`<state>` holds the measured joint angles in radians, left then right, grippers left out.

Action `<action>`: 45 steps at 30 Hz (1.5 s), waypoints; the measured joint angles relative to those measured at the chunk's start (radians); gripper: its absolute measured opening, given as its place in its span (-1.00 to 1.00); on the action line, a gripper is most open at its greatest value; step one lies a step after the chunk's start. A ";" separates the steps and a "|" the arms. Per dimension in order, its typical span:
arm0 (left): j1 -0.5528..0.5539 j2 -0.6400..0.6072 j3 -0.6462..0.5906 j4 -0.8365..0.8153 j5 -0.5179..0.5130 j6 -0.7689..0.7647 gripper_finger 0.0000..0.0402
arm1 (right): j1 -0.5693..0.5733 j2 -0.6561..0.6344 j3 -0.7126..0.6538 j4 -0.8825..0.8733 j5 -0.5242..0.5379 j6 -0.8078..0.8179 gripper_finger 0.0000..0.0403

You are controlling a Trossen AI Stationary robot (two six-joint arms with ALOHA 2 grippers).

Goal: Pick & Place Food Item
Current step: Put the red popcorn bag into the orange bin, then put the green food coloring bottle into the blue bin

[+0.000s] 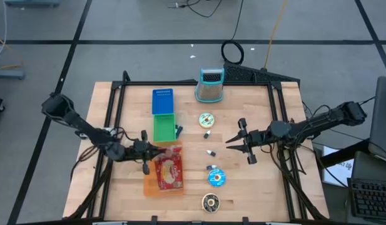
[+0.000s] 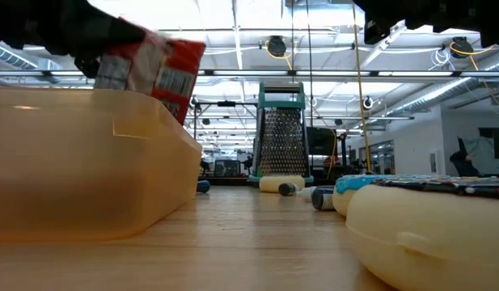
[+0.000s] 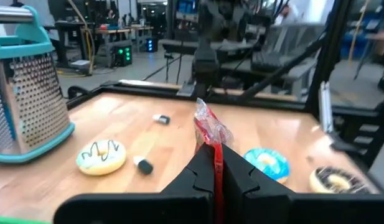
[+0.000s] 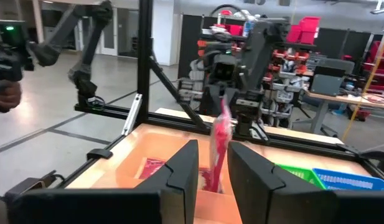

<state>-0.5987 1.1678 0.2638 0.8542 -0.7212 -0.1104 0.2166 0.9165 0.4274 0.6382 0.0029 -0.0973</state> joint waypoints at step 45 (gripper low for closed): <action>-0.005 -0.148 0.001 0.096 0.132 -0.188 0.34 | -0.015 0.147 0.000 0.052 0.158 -0.002 -0.63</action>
<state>-0.6033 1.0200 0.2649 0.9501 -0.5893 -0.2987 0.2012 1.0640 0.4274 0.6899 0.1607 -0.0994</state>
